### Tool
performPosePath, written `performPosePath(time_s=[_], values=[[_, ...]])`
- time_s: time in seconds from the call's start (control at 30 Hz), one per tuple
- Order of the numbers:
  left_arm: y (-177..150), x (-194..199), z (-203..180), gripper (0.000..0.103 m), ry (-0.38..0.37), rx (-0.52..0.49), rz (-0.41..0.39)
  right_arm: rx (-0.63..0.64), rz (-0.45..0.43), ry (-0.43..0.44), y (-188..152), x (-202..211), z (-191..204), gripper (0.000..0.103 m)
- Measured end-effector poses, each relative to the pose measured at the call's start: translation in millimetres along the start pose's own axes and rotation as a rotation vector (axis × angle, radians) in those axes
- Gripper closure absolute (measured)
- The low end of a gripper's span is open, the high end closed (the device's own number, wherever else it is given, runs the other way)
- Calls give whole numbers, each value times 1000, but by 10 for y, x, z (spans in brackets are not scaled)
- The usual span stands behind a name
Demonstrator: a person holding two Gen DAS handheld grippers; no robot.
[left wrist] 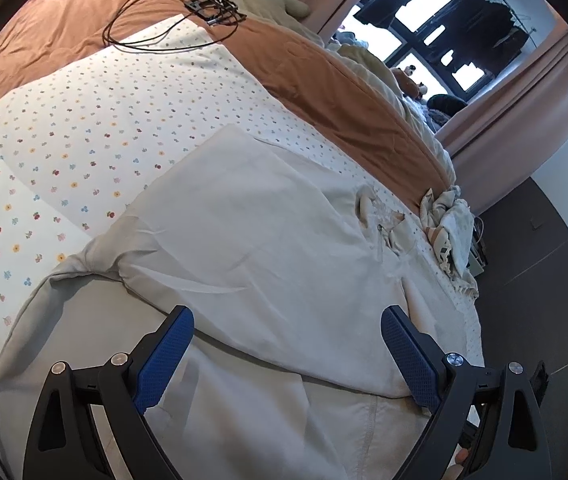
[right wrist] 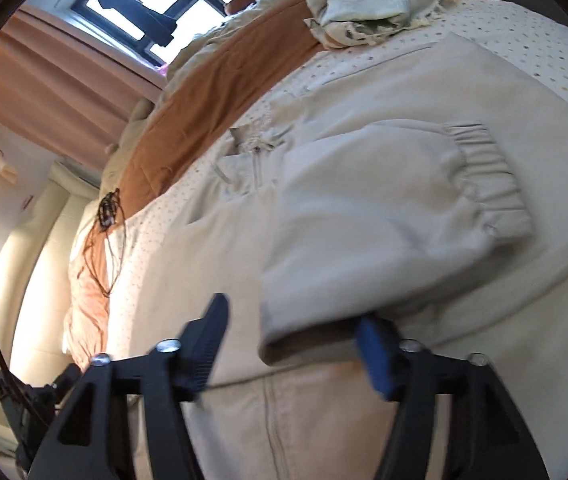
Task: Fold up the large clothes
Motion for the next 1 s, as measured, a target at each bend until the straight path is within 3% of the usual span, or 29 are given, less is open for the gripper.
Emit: performPosePath(time_s=[0.17, 0.37, 0.53, 0.73, 0.77, 0.83, 0.87, 1.0], values=[[2, 14, 11, 8, 2, 3, -1, 7, -1, 1, 30, 343, -170, 35], [-5, 33, -21, 8, 2, -8, -7, 70, -45, -111, 244, 543, -393, 35], [-1, 31, -7, 8, 3, -2, -5, 120, -18, -277, 411, 302, -566, 35], [28, 1, 62, 8, 10, 16, 6, 165, 64, -353, 364, -120, -726, 35], [33, -3, 73, 8, 10, 20, 8, 164, 75, -360, 328, -158, -768, 37], [40, 1, 84, 8, 10, 25, 9, 200, 33, -385, 321, -140, -778, 66], [46, 4, 91, 8, 10, 25, 8, 216, 39, -403, 306, -133, -782, 67], [49, 5, 109, 8, 11, 31, 10, 175, 37, -332, 359, -55, -751, 72]])
Point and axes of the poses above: each gripper's, at about its wrist camera, not at the fingertips, and x roughly against the way its jaws point, z to its left, y to its top, the point moved 5 cm from there along -x, roughly the way its jaws point, and after that the axes turned 12 degrees about -z, right-handed, at the moved point
